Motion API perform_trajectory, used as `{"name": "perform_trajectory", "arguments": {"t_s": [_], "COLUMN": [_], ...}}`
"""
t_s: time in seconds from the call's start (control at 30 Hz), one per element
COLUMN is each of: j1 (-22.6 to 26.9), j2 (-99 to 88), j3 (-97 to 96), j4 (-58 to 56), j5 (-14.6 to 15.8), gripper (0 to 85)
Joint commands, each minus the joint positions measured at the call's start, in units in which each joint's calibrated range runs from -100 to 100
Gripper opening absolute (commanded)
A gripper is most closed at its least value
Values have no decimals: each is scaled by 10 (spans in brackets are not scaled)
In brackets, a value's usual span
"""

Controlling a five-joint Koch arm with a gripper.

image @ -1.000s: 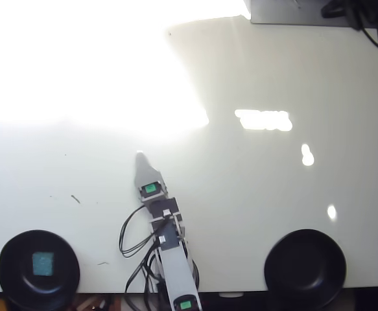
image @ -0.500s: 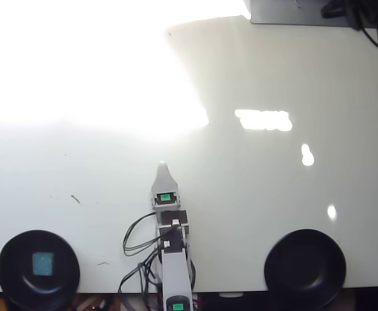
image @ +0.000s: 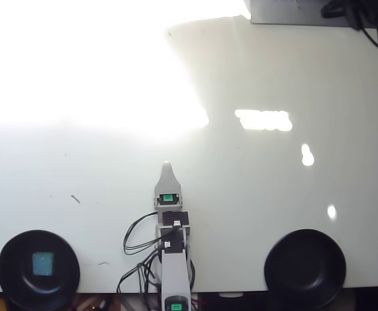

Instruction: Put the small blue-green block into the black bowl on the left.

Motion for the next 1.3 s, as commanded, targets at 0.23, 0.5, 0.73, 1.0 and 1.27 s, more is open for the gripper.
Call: {"name": "perform_trajectory", "arguments": {"t_s": [0.23,0.5,0.73,1.0,1.27], "j1": [-4,-4,-4,-4,-4], "j2": [-2,-2,-2,-2,-2], "j3": [-17,-17,-17,-17,-17], "j4": [-12,-27,-27,-27,-27], "j5": [1,2,1,2,2], "gripper": [490,490,490,490,490]}}
